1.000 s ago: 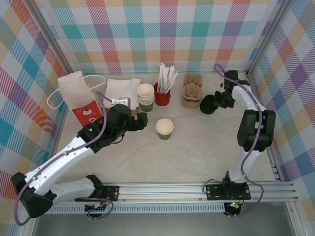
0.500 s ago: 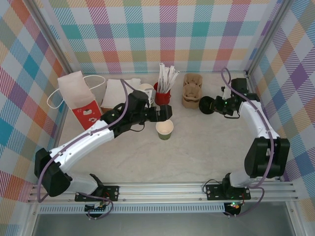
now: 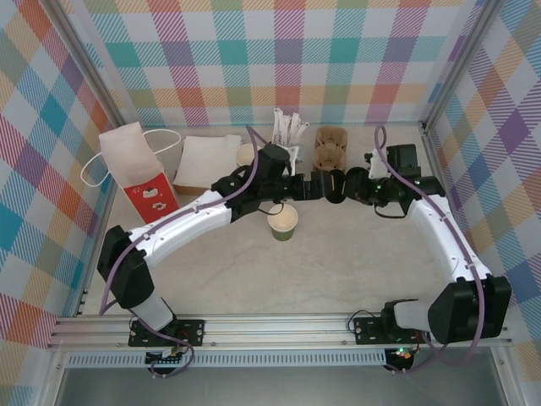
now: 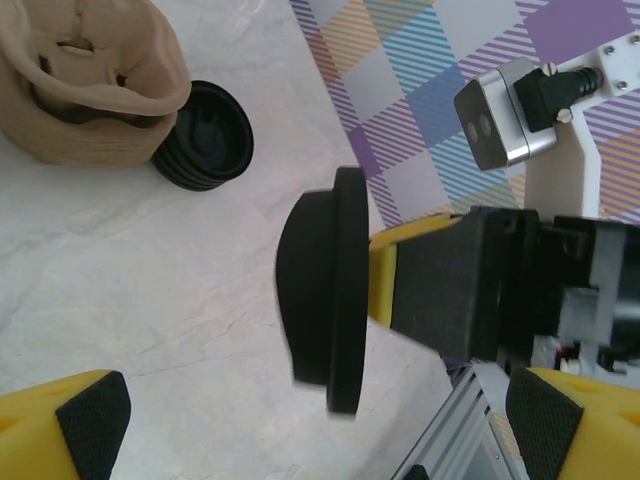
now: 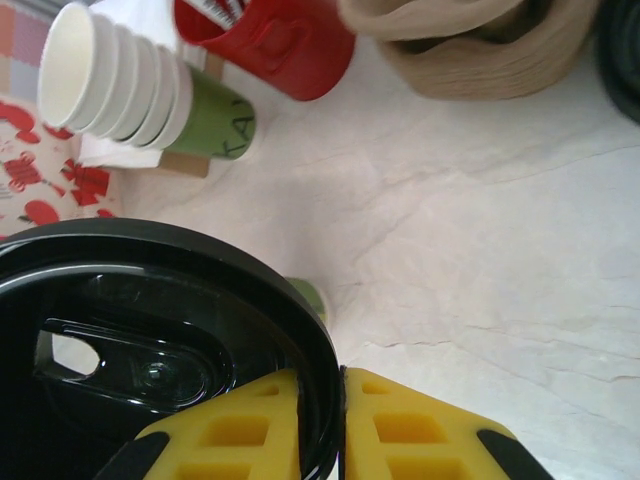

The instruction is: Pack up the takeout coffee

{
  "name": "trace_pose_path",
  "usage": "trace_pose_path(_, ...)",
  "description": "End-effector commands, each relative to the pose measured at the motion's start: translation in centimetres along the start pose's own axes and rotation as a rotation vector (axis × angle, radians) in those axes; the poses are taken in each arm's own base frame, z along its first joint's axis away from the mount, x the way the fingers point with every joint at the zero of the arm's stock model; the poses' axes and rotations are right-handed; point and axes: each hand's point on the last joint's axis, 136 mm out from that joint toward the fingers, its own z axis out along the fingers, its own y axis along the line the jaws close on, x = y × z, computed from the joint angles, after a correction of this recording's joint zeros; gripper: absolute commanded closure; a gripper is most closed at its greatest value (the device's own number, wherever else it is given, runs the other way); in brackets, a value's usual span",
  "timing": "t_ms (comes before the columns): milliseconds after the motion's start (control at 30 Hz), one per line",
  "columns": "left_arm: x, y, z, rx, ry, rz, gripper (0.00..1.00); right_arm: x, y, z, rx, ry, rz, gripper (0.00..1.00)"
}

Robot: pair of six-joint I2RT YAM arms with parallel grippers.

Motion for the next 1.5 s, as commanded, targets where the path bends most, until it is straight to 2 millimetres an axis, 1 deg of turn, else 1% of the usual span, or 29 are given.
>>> trace_pose_path(0,-0.2,-1.1,0.9,0.027,0.003,-0.022,0.04,0.3,2.1,-0.4,-0.053,-0.009,-0.010,0.84)
trace_pose_path(133,0.0,-0.5,1.5,0.011,0.008,-0.041,0.11,0.8,3.1,-0.4,-0.061,-0.001,-0.026,0.84)
trace_pose_path(467,0.3,-0.2,1.6,-0.002,0.015,-0.040,0.38,0.9,3.5,0.1,-0.060,0.007,-0.028,0.83)
trace_pose_path(667,0.4,0.0,1.5,-0.013,0.015,-0.039,0.59,0.8,3.7,0.2,-0.067,0.007,-0.023,0.83)
trace_pose_path(800,0.4,0.3,1.3,-0.026,0.009,-0.029,0.76,0.9,4.0,0.1,-0.077,0.014,-0.020,0.80)
trace_pose_path(867,0.2,0.6,0.9,-0.049,-0.002,-0.012,0.83,0.9,4.3,-0.2,-0.082,0.020,-0.022,0.74)
trace_pose_path(933,0.0,0.9,0.4,-0.080,-0.024,0.020,0.86,0.7,4.7,-1.0,-0.083,0.018,-0.035,0.68)
trace_pose_path(967,0.4,1.7,0.0,-0.127,-0.012,0.042,0.87,0.7,4.9,-1.4,-0.078,0.017,-0.035,0.64)
trace_pose_path(1033,0.4,2.5,-0.8,-0.191,-0.031,0.100,0.88,0.5,5.3,-2.3,-0.076,0.009,-0.038,0.57)
trace_pose_path(1200,0.4,4.4,-3.1,-0.408,-0.092,0.333,0.89,0.5,6.9,-4.5,-0.108,0.002,-0.001,0.41)
trace_pose_path(1300,0.2,5.1,-4.5,-0.549,-0.142,0.497,0.90,0.6,8.1,-5.4,-0.154,0.017,0.075,0.31)
trace_pose_path(1400,-0.1,5.4,-5.5,-0.661,-0.201,0.642,0.90,0.8,8.5,-5.7,-0.166,0.048,0.203,0.30)
trace_pose_path(1467,0.0,5.4,-5.7,-0.712,-0.226,0.733,0.91,1.0,8.9,-5.6,-0.182,0.076,0.292,0.30)
